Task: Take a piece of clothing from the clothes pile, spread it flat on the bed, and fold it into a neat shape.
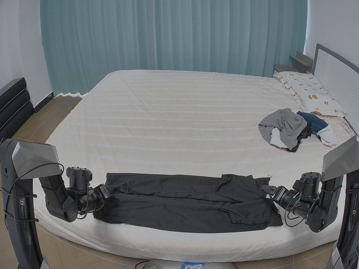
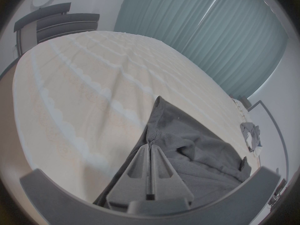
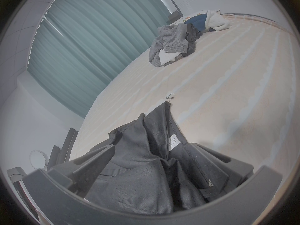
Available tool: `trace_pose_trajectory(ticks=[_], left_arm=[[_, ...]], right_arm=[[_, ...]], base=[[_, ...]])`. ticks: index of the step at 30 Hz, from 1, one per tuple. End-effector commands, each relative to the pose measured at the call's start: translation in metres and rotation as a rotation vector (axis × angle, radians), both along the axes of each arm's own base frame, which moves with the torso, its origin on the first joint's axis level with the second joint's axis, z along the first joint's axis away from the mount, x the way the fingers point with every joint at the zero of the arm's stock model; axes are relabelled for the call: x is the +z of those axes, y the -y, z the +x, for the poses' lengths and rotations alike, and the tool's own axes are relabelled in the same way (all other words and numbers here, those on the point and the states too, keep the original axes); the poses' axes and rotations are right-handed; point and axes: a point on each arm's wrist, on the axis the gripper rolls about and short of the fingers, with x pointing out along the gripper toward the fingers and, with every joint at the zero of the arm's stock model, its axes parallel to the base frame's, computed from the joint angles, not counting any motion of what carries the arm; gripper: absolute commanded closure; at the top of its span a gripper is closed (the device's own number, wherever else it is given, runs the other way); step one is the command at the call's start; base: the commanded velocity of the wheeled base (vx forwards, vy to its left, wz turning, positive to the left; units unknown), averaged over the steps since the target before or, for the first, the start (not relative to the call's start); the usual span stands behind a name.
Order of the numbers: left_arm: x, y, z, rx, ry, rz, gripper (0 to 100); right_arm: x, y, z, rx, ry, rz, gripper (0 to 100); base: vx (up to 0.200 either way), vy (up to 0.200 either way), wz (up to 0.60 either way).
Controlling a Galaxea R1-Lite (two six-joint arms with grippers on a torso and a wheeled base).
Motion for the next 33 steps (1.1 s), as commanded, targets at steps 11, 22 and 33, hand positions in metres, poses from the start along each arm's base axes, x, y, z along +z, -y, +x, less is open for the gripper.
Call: trace_pose_trajectory(ticks=[11,22,33], left_arm=[[0.003,-0.008,0.001,0.030,0.016,0.008,0],[0.034,-0.019,-0.005,0.059,0.092,-0.005,0],[0.021,-0.002,0.017,-0.050,0.052,0.030,0]], right_arm=[[0.000,-0.002,-0.003,0.010,-0.003,0.001,0],[0.002,-0.002,-0.003,0.000,0.000,0.018,0],[0.002,-0.007,-0.005,0.018,-0.004,0.018,0]], base=[[0.000,0.000,0.00],[0.000,0.000,0.00],[0.000,0.000,0.00]])
